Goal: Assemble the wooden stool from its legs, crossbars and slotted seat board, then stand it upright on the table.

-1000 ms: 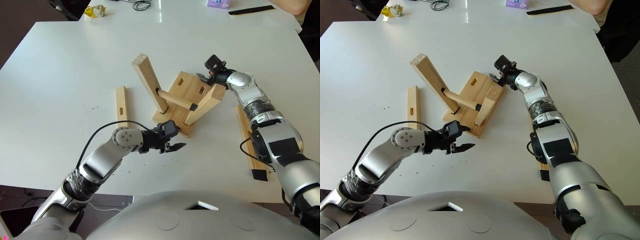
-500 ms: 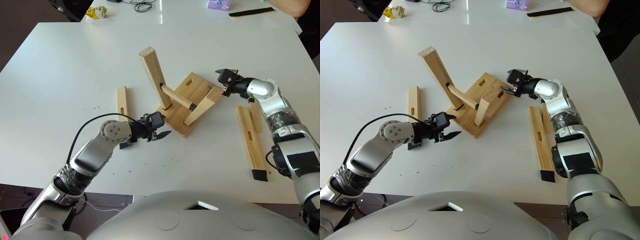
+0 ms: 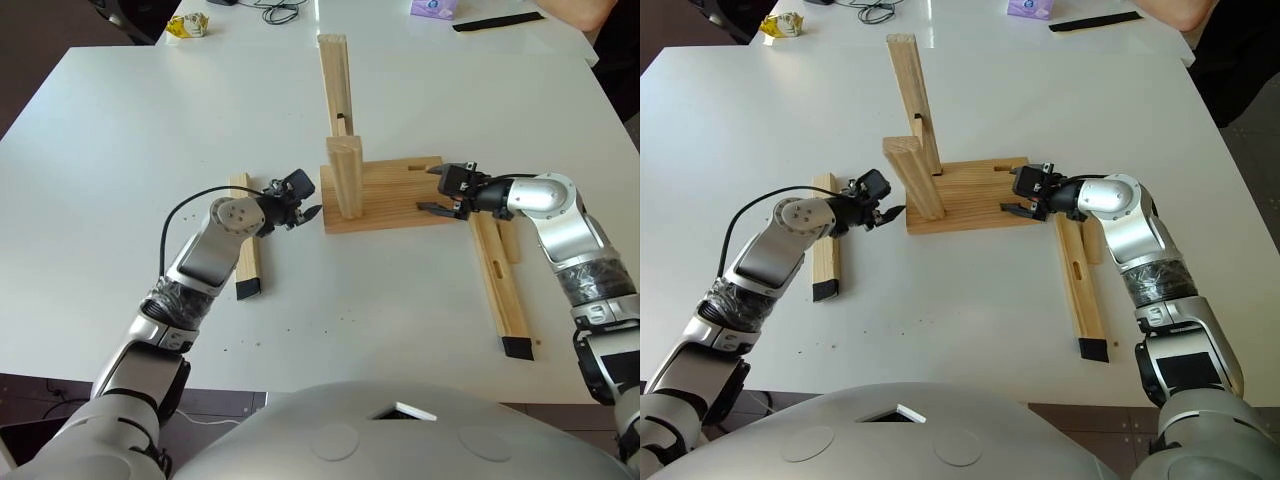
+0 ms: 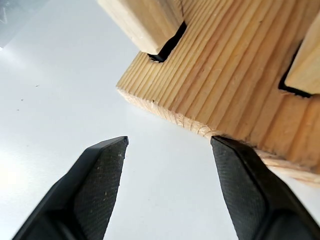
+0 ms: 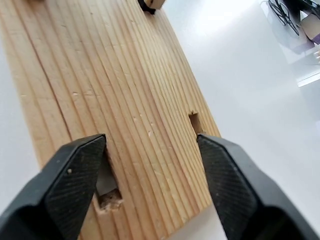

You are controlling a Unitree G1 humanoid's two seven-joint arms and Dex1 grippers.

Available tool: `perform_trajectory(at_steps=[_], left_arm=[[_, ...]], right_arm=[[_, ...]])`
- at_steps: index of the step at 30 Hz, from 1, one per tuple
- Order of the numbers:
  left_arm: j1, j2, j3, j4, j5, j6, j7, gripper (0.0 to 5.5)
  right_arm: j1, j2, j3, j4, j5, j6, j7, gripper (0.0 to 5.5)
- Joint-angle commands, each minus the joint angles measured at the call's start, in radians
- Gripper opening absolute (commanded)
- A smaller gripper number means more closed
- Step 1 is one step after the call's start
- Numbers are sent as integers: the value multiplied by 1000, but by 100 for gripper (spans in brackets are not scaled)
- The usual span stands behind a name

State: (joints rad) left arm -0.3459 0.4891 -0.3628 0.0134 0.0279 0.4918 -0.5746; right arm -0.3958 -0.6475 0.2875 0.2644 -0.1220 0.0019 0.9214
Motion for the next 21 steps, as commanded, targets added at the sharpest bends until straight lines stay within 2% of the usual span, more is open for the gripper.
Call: perform_trajectory(at_steps=[1, 8, 13, 18, 21], left_arm=[[-85, -45, 14, 76, 15, -61, -3, 308], [-145, -124, 36, 213, 58, -146, 59, 308], [-200, -148, 123, 289, 56, -214, 130, 308], [-233, -50, 212, 314, 54, -272, 107, 308], [-124, 114, 225, 176, 49, -288, -48, 308]], right_arm=[[68, 29, 58, -81, -1, 70, 43, 340], [106, 102, 80, -401, 109, 398, 63, 340], [44, 153, -11, -403, 143, 521, -35, 340], [50, 112, -159, -446, 202, 598, -89, 340], [70, 65, -190, -386, 176, 528, -114, 340]])
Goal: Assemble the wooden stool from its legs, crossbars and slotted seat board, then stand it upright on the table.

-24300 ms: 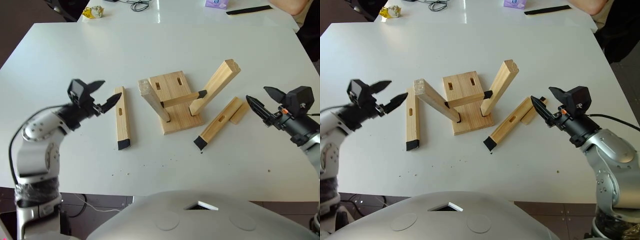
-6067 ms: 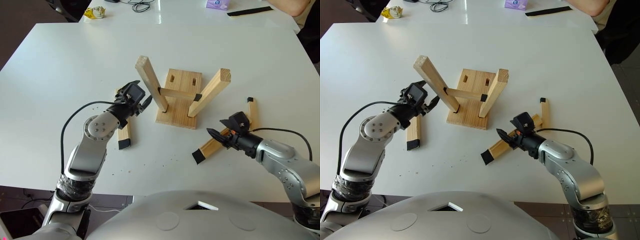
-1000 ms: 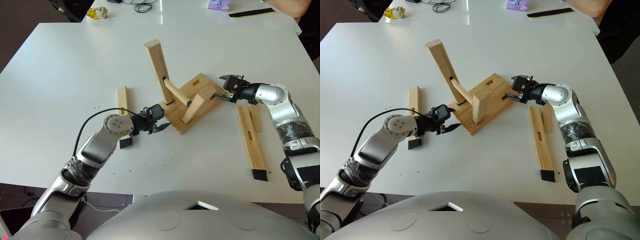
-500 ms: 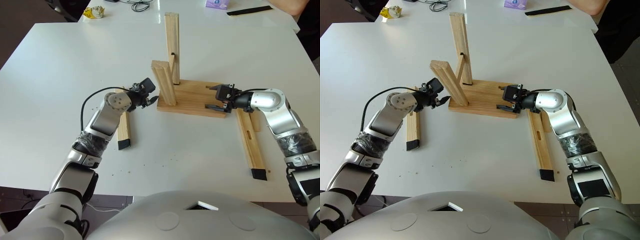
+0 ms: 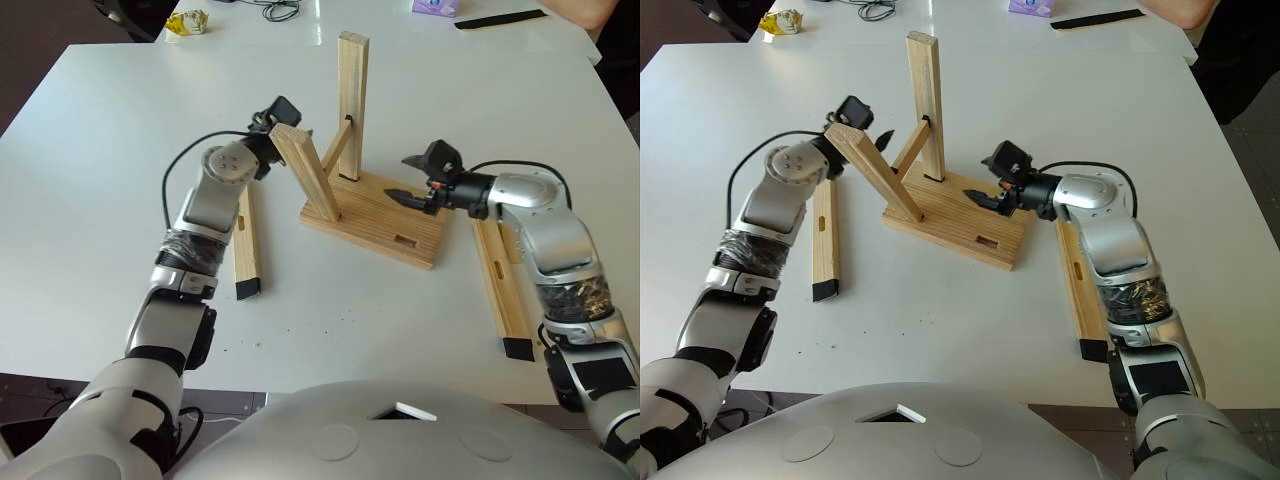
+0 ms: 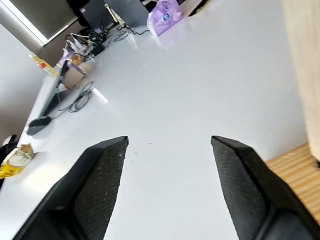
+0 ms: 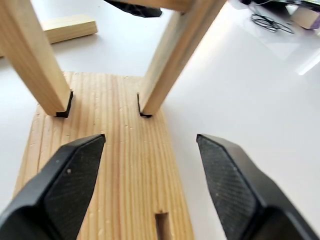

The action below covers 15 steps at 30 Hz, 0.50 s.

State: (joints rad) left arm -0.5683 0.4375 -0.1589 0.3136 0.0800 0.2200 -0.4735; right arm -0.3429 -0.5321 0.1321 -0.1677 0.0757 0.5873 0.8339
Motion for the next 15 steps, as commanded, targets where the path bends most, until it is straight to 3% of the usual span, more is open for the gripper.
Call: perform_trajectory(at_steps=[1, 4, 7, 11, 15], left_arm=[[138, 221, 15, -172, -7, -37, -214, 308], [239, 340, 17, -348, -92, -21, -411, 308], [319, 389, 17, -570, -255, 142, -554, 308], [373, 361, -14, -790, -422, 375, -570, 308], [423, 378, -82, -836, -377, 379, -545, 308]], right_arm=[[29, -65, -39, 73, -37, -97, -38, 340], [57, -96, -42, 191, -93, -242, -91, 340], [66, -100, -50, 301, -130, -360, -152, 340], [20, -90, -14, 455, -195, -527, -212, 340], [-36, -65, 29, 570, -229, -646, -210, 340]])
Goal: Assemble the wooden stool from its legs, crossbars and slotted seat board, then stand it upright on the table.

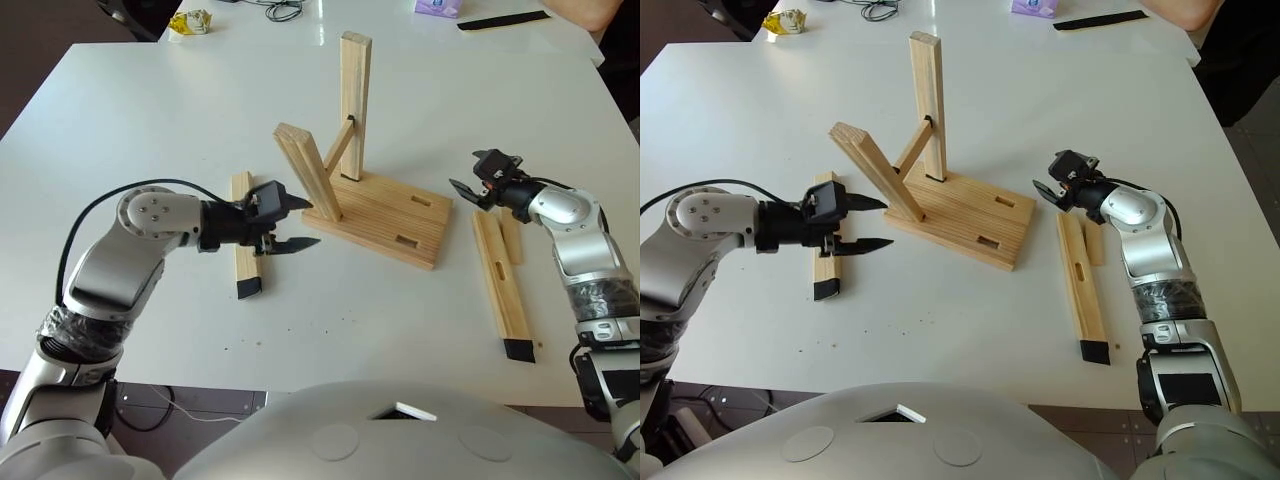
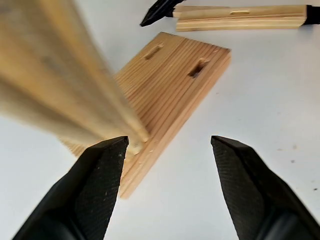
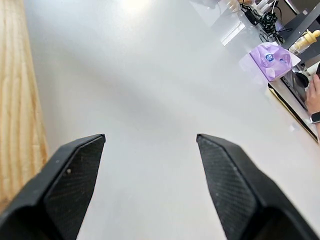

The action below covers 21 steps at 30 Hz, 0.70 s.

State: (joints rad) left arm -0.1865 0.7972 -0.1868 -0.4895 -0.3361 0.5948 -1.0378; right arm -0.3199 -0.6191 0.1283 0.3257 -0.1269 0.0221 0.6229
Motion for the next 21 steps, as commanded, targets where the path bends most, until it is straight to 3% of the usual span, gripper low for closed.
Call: perform_trajectory(at_steps=[1, 6, 10, 21], left_arm=[[50, 25, -71, -34, 57, -11, 20, 308], [86, 26, -199, 49, 228, -167, 42, 308], [70, -36, -275, 155, 328, -254, 84, 308], [-42, -193, -291, 315, 441, -281, 197, 308]], right_arm=[[-66, 26, 40, 93, -29, -97, 6, 340], [-96, 47, 79, 142, -41, -155, 54, 340], [-100, 39, 99, 144, -43, -171, 102, 340], [-35, 10, 102, 13, -10, -131, 189, 340]])
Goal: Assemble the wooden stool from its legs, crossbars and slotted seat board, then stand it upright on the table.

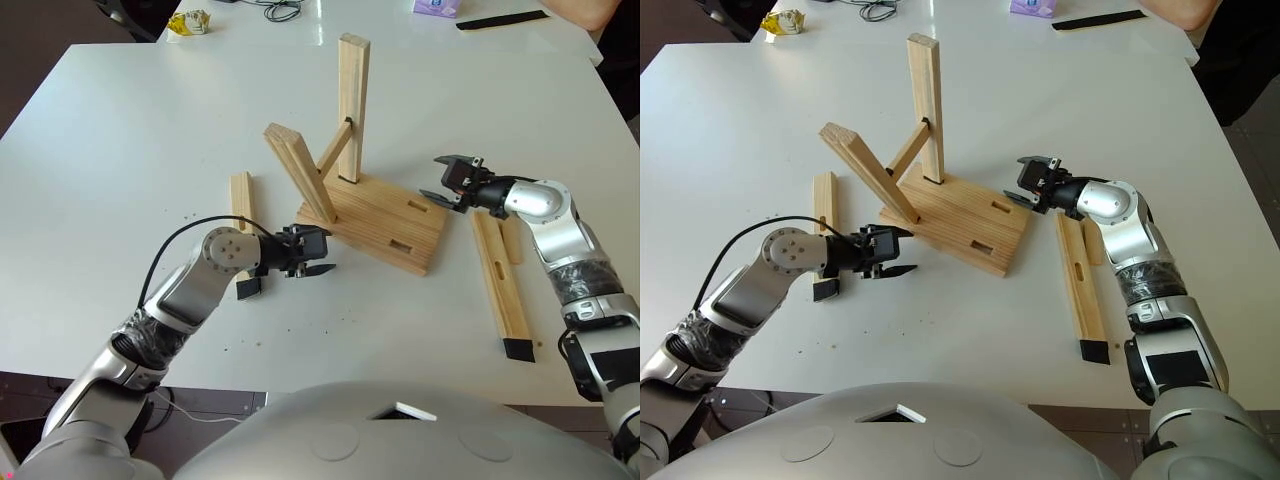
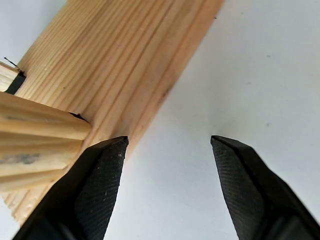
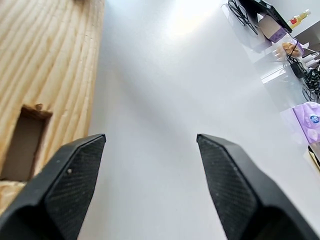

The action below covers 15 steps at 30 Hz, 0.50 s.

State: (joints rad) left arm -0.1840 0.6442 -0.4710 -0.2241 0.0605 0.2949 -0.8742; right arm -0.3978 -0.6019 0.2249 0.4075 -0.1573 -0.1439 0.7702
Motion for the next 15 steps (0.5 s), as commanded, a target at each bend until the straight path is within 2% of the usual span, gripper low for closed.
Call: perform_trajectory(at_steps=[1, 9, 15], left_arm=[[-58, -49, -2, 63, 51, 19, 39, 308], [-160, -84, 42, 123, 84, 23, 66, 308], [-203, -72, 60, 191, 109, -19, 71, 308]], right_arm=[[57, -9, 8, -98, 25, 46, 52, 340], [197, -24, 51, -422, 75, 196, 144, 340], [219, -14, 68, -526, 94, 292, 155, 340]])
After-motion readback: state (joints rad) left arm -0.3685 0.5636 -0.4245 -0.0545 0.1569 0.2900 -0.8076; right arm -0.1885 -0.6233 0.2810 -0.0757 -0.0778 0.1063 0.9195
